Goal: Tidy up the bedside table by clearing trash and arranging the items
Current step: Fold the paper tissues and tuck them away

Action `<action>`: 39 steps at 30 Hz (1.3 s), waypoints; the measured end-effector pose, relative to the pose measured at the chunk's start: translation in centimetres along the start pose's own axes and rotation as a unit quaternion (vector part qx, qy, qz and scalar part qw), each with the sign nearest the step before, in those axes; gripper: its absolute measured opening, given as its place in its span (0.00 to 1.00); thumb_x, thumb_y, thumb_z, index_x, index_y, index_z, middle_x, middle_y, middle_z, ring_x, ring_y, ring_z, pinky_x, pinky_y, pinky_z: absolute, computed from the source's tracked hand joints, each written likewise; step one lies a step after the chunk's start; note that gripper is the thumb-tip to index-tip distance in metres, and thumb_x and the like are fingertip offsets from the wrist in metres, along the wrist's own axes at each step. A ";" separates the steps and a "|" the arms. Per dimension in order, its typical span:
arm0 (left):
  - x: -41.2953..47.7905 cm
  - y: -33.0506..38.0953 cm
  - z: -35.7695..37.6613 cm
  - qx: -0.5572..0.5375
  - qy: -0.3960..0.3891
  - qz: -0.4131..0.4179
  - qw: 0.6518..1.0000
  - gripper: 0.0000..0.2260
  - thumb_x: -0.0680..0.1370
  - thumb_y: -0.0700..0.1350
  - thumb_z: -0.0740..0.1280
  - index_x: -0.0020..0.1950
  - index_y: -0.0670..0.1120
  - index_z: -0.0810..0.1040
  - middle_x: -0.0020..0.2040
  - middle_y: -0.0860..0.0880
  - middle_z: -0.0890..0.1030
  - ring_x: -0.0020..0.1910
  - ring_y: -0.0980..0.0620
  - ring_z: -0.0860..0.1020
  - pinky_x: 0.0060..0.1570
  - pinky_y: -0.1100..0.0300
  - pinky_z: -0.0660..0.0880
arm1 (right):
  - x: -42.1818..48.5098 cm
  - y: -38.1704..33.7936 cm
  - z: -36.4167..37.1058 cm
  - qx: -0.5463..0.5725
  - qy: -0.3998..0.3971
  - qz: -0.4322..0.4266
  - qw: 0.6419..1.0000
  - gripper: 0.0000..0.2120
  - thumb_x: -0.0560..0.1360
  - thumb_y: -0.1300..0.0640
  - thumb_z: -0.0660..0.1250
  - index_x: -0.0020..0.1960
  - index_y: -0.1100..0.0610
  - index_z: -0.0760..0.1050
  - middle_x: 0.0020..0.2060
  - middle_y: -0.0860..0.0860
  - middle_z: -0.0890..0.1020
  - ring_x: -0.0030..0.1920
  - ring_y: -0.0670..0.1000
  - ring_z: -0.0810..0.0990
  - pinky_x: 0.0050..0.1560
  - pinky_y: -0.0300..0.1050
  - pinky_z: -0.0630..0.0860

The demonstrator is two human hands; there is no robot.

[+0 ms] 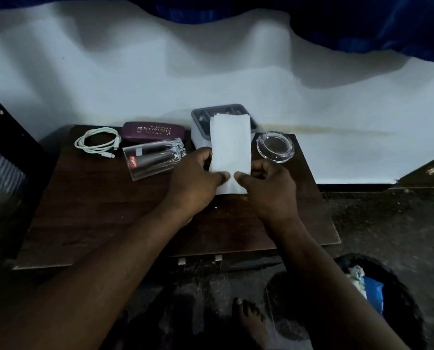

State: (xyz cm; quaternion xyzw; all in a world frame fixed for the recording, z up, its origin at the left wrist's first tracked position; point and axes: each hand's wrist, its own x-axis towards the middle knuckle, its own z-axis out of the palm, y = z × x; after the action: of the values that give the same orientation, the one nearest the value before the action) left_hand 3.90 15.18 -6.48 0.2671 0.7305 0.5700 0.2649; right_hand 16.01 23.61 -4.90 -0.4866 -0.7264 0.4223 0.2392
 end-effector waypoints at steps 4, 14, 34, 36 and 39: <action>1.7 0.6 -0.3 0.064 0.047 0.058 0.995 0.15 0.73 0.42 0.77 0.59 0.51 0.83 0.53 0.54 0.86 0.48 0.57 0.84 0.50 0.55 0.82 | 1.9 -0.8 1.1 0.017 0.009 -0.027 0.999 0.06 0.76 0.51 0.75 0.51 0.51 0.85 0.43 0.45 0.88 0.47 0.46 0.87 0.56 0.55 0.83; 8.2 4.6 -1.5 0.110 0.135 0.132 0.976 0.10 0.72 0.51 0.74 0.46 0.46 0.81 0.40 0.51 0.84 0.41 0.49 0.83 0.45 0.52 0.81 | 9.1 -5.4 1.5 -0.034 0.056 -0.133 0.989 0.14 0.78 0.49 0.72 0.38 0.51 0.73 0.31 0.44 0.77 0.33 0.41 0.74 0.35 0.34 0.67; 16.4 3.1 -1.5 0.310 0.151 0.246 0.906 0.16 0.73 0.52 0.73 0.58 0.47 0.82 0.52 0.48 0.86 0.53 0.44 0.83 0.51 0.52 0.80 | 17.9 -4.3 5.4 -0.069 0.075 -0.226 0.969 0.06 0.76 0.59 0.74 0.52 0.51 0.82 0.36 0.40 0.76 0.35 0.34 0.76 0.37 0.21 0.63; 16.2 2.9 -1.6 0.306 0.146 0.242 0.909 0.19 0.73 0.53 0.74 0.62 0.50 0.81 0.55 0.49 0.86 0.55 0.46 0.83 0.53 0.55 0.79 | 18.1 -4.4 5.4 -0.068 0.084 -0.227 0.968 0.06 0.76 0.59 0.74 0.51 0.51 0.82 0.35 0.40 0.76 0.35 0.37 0.76 0.38 0.26 0.66; 16.2 2.8 -1.9 0.338 0.128 0.224 0.905 0.20 0.71 0.50 0.76 0.61 0.49 0.80 0.53 0.48 0.85 0.53 0.43 0.82 0.49 0.59 0.76 | 18.1 -4.7 5.3 -0.090 0.081 -0.229 0.966 0.05 0.75 0.59 0.74 0.50 0.51 0.81 0.37 0.42 0.79 0.38 0.42 0.77 0.43 0.37 0.70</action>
State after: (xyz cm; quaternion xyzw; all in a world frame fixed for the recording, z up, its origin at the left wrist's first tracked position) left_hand -8.78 25.68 -4.71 0.4219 0.8277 0.3630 -0.0722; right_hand 2.10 37.26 -4.87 -0.3594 -0.8317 0.2482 0.3427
